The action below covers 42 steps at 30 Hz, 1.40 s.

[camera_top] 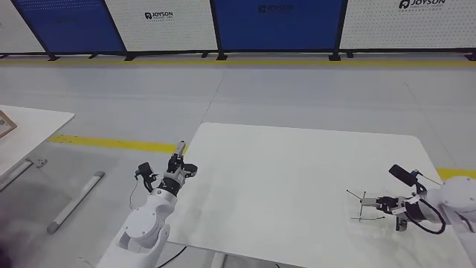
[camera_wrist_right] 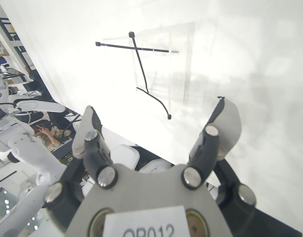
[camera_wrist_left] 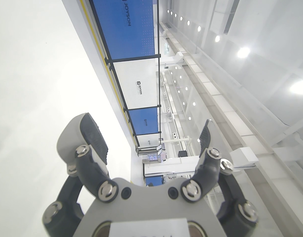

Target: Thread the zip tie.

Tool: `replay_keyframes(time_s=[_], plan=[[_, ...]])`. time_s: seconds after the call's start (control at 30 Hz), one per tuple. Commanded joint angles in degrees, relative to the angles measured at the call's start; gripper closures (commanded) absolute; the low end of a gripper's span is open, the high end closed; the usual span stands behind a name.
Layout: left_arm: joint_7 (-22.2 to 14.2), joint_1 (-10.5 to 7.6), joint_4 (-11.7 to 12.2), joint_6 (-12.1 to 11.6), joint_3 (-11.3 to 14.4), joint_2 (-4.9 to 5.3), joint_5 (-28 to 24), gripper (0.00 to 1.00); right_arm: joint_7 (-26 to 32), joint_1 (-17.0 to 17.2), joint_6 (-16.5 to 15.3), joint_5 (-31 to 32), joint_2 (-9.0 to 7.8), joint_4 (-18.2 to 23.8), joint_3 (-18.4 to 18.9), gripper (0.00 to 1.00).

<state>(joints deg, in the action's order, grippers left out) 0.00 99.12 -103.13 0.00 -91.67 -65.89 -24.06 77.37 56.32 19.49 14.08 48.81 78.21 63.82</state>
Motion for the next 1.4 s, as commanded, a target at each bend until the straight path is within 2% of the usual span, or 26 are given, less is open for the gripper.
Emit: replay_keyframes(time_s=[0.0, 0.13, 0.27, 0.33, 0.37, 0.4, 0.43, 0.47, 0.57, 0.7, 0.9, 1.27, 1.37], plan=[[0.0, 0.00, 0.0, 0.0, 0.0, 0.00, 0.0, 0.00, 0.0, 0.0, 0.0, 0.0, 0.00, 0.0, 0.0, 0.00], [0.0, 0.00, 0.0, 0.0, 0.0, 0.00, 0.0, 0.00, -1.3, 0.1, 0.0, -0.2, -0.03, -0.2, 0.5, 0.00], [0.0, 0.00, 0.0, 0.0, 0.0, 0.00, 0.0, 0.00, -1.6, 1.7, -2.9, -3.3, -0.58, -0.3, 3.4, 0.00], [0.0, 0.00, 0.0, 0.0, 0.0, 0.00, 0.0, 0.00, -1.1, 2.1, -3.3, -3.5, -0.83, 0.0, 4.1, 0.00], [0.0, 0.00, 0.0, 0.0, 0.0, 0.00, 0.0, 0.00, -0.8, 2.4, -3.3, -3.4, -0.96, 0.3, 4.4, 0.19], [0.0, 0.00, 0.0, 0.0, 0.0, 0.00, 0.0, 0.00, -0.7, 2.5, -3.2, -3.2, -1.05, 0.6, 4.5, 0.44], [0.0, 0.00, 0.0, 0.0, 0.0, 0.00, 0.0, 0.00, -0.4, 2.7, -2.9, -2.9, -1.14, 0.8, 4.6, 0.56], [0.0, 0.00, 0.0, 0.0, 0.0, 0.00, 0.0, 0.00, 0.0, 2.7, -2.5, -2.5, -1.23, 1.1, 4.6, 0.62], [0.0, 0.00, 0.0, 0.0, 0.0, 0.00, 0.0, 0.00, 1.5, 2.6, -1.1, -0.8, -1.42, 1.8, 4.2, 0.68], [0.0, 0.00, 0.0, 0.0, 0.0, 0.00, 0.0, 0.00, 2.3, 1.9, 0.0, 0.2, -1.44, 1.6, 3.1, 0.67], [0.0, 0.00, 0.0, 0.0, 0.0, 0.00, 0.0, 0.00, 2.3, 0.8, 0.0, 0.2, -1.43, 0.3, 1.6, 0.73], [0.0, 0.00, 0.0, 0.0, 0.0, 0.00, 0.0, 0.00, 2.3, 0.2, 0.0, 0.4, -1.76, -0.1, 0.5, 0.76], [0.0, 0.00, 0.0, 0.0, 0.0, 0.00, 0.0, 0.00, 2.3, 0.1, 0.0, 0.4, -1.85, -0.2, 0.1, 0.81]])
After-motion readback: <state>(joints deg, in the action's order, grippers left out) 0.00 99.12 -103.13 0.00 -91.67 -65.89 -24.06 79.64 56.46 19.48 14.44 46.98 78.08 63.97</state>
